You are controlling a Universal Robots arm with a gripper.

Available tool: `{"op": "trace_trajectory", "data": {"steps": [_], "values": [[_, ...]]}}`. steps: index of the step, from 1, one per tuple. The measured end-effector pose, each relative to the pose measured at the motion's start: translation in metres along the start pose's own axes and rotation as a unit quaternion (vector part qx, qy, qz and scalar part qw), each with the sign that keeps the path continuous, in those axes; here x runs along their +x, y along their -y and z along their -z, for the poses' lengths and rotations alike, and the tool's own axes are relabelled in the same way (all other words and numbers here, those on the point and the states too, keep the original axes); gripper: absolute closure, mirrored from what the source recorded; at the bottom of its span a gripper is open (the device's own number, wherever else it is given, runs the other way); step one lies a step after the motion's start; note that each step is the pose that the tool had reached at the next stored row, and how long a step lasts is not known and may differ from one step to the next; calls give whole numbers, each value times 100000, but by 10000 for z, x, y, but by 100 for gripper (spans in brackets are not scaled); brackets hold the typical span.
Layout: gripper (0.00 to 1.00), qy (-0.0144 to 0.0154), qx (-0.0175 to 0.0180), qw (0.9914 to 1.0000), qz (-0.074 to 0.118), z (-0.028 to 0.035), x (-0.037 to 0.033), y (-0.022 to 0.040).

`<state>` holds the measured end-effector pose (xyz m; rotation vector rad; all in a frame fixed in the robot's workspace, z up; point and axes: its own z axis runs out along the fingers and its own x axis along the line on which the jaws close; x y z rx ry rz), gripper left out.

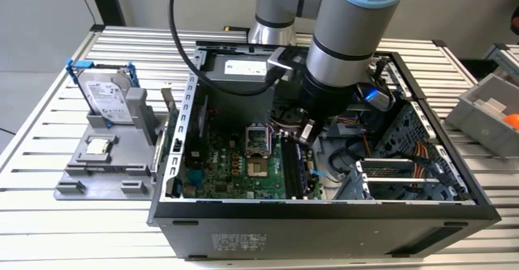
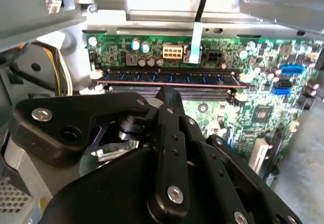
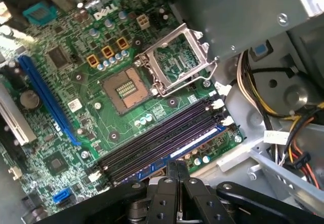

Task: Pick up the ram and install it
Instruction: 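Press down the ram until it locks into place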

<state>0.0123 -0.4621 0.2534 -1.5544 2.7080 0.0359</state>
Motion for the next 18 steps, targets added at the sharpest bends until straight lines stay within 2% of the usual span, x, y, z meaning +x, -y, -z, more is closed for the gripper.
{"op": "trace_trajectory", "data": {"steps": [4,9,15,18], "values": [[100,-31,-78,99961,2783,0,0,1],[100,-68,-179,99793,6426,0,-2,3],[100,-112,-288,99462,10358,0,-4,7],[100,-136,-342,99235,12343,0,-5,8]]}}
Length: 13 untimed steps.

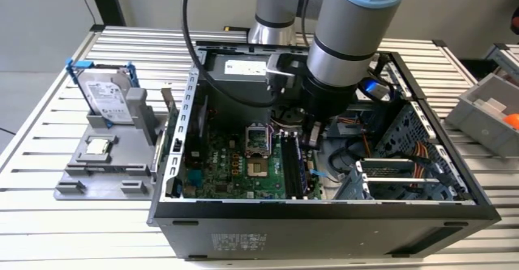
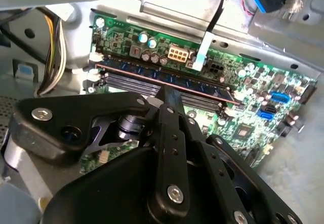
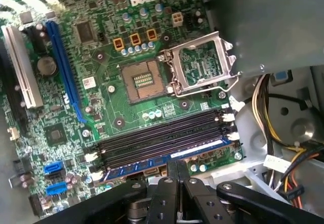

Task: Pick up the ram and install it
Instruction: 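Press down the ram until it locks into place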

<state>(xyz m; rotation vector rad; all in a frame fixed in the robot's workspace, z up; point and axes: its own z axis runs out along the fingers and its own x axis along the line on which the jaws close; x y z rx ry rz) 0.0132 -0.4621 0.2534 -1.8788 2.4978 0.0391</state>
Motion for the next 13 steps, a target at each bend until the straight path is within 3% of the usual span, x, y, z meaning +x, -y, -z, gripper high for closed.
{"op": "trace_trajectory", "data": {"steps": [5,10,13], "values": [[100,-36,-104,99933,3645,0,0,1],[100,-77,-205,99731,7322,0,-1,5],[100,-87,-237,99638,8493,0,-2,7]]}}
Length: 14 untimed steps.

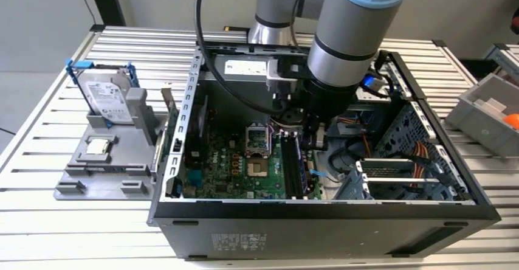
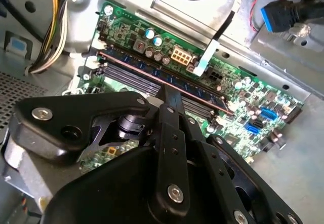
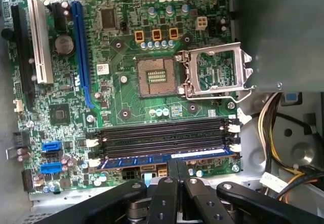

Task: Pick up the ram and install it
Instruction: 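Press down the ram until it locks into place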

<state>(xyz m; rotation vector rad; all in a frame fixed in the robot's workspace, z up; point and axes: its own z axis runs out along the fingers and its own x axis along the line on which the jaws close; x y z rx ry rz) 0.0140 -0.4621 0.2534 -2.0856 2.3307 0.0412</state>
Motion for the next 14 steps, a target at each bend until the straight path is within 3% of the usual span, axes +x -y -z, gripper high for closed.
{"op": "trace_trajectory", "data": {"steps": [4,14], "values": [[100,-21,-53,99982,1901,0,0,3],[100,-40,-291,99977,2133,-6,46,27]]}}
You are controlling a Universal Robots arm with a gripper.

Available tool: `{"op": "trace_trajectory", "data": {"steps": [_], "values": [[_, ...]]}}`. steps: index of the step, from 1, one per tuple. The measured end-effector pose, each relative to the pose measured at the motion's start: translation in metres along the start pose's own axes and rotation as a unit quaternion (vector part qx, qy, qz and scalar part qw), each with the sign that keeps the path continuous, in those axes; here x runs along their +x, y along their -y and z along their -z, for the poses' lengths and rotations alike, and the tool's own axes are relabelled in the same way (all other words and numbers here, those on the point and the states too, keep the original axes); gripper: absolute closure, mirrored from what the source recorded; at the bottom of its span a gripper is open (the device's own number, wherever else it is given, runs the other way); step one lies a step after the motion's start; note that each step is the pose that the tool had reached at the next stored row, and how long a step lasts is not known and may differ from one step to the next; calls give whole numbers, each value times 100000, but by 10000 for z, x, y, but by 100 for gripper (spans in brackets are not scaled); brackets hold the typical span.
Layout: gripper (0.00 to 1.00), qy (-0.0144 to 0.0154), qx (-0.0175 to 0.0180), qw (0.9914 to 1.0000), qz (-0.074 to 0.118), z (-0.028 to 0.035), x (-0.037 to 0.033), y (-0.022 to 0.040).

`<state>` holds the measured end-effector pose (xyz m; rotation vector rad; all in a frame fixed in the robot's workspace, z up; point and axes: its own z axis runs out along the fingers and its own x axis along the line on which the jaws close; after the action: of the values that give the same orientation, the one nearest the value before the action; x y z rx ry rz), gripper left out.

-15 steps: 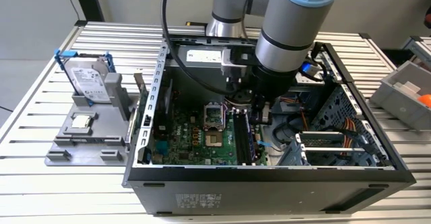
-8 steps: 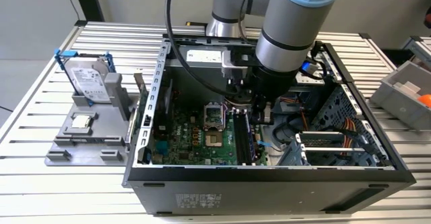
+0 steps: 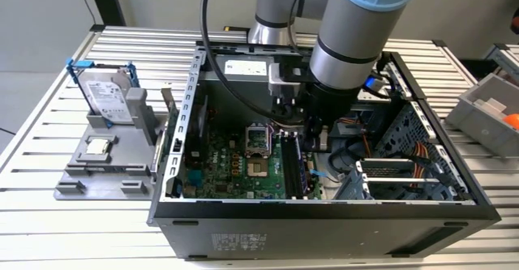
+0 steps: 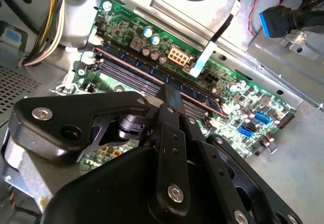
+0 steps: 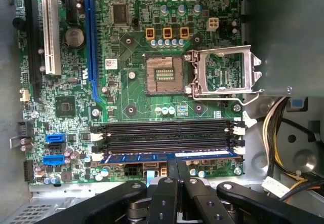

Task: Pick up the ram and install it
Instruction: 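Press down the ram until it locks into place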

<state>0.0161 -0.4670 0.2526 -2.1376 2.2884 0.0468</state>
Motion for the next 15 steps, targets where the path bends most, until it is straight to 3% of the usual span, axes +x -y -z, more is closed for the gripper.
{"op": "trace_trajectory", "data": {"steps": [8,15], "values": [[100,-34,-95,99999,333,-68,28,3],[100,-176,-99,99998,517,-167,32,5]]}}
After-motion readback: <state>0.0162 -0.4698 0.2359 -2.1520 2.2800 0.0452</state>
